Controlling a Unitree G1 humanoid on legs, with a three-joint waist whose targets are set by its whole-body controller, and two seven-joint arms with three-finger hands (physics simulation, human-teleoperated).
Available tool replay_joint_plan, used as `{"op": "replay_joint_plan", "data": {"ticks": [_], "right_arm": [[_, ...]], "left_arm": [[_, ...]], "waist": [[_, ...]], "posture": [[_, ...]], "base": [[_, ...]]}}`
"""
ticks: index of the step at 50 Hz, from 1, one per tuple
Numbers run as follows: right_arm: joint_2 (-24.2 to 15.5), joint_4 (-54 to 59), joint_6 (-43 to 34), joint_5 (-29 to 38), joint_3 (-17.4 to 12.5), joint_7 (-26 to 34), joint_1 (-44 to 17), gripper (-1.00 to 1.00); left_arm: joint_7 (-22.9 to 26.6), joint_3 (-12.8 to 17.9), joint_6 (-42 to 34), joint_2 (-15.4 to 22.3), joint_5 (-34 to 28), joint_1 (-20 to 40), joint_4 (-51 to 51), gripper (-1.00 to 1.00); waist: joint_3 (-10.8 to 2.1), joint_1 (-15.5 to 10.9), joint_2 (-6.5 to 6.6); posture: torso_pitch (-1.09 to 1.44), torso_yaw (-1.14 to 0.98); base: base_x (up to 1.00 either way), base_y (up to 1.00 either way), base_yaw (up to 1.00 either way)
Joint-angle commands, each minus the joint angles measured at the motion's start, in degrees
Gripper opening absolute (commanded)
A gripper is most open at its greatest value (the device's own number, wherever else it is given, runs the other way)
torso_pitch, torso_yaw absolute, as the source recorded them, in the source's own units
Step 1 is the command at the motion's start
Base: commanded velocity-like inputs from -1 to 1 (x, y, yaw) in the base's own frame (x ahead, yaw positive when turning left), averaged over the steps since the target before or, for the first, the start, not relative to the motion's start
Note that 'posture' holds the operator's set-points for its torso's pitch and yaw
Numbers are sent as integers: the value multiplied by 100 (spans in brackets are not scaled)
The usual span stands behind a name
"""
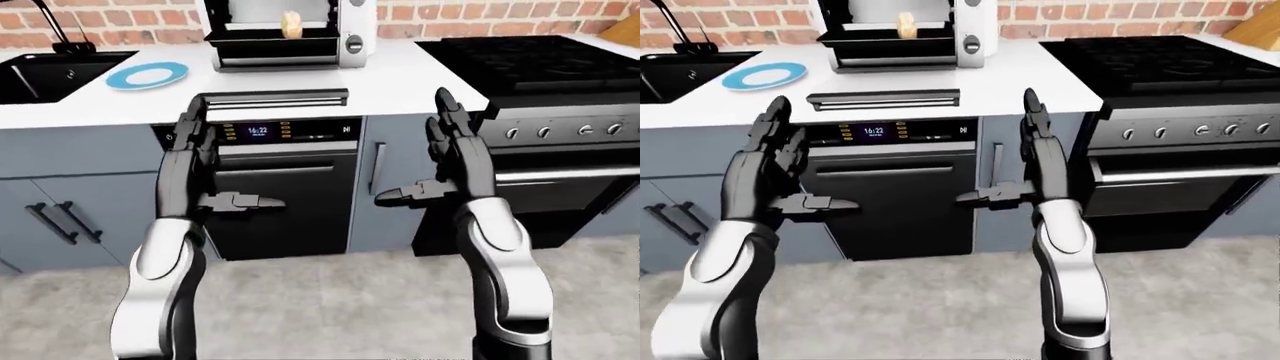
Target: Pick the bread from the tray and place it on the plate on the counter.
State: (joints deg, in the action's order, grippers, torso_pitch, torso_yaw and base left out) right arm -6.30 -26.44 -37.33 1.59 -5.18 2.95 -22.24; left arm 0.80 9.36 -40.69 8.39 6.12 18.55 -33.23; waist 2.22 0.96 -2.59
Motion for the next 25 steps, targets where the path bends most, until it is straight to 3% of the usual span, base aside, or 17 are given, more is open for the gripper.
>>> {"op": "replay_joint_plan", "data": {"ticks": [1,3,5,7,8,9,10,11,17,20,23,25], "right_arm": [[-32,-301,-72,-27,43,47,-273,100],[-80,-396,-214,-10,34,89,-367,100],[-109,-465,-307,4,31,136,-424,100],[-141,-573,-435,19,17,171,-480,100],[-149,-622,-487,19,4,182,-504,100],[-174,-666,-542,37,-6,190,-529,100],[-191,-730,-615,24,-33,208,-572,100],[-204,-761,-649,30,-43,208,-595,100],[-300,-977,-954,-16,-118,261,-815,100],[-356,-1081,-1078,-23,-126,262,-872,100],[-420,-1230,-1287,-13,-128,291,-983,100],[-448,-1270,-1385,-9,-141,306,-1067,100]], "left_arm": [[-63,150,14,124,84,306,-281,100],[-88,160,-51,199,111,411,-282,100],[-94,176,-159,273,148,513,-323,100],[-128,289,-286,359,221,629,-405,100],[-136,312,-325,388,252,646,-446,100],[-153,356,-396,414,302,679,-501,100],[-167,380,-438,447,340,712,-535,100],[-199,392,-442,458,369,740,-532,100],[-364,396,-507,539,521,970,-528,100],[-414,435,-596,650,589,1145,-512,100],[-454,498,-639,730,660,1209,-558,100],[-466,525,-642,775,705,1221,-554,100]], "waist": [[-151,-30,-64],[-201,-29,-49],[-122,4,75],[-65,51,373],[-110,59,580],[-208,28,933],[-206,4,766],[-115,-7,753],[-19,-89,389],[-4,-107,222],[-69,-118,-67],[-70,-62,160]], "posture": [[0,0],[0,0],[0,0],[0,0],[0,0],[0,0],[0,0],[0,0],[0,0],[0,0],[0,0],[0,0]], "base": [[17,50,0],[18,49,0],[17,43,0],[17,35,0],[17,35,0],[17,36,0],[18,35,0],[18,35,0],[25,35,0],[26,35,0],[26,27,0],[25,18,0]]}}
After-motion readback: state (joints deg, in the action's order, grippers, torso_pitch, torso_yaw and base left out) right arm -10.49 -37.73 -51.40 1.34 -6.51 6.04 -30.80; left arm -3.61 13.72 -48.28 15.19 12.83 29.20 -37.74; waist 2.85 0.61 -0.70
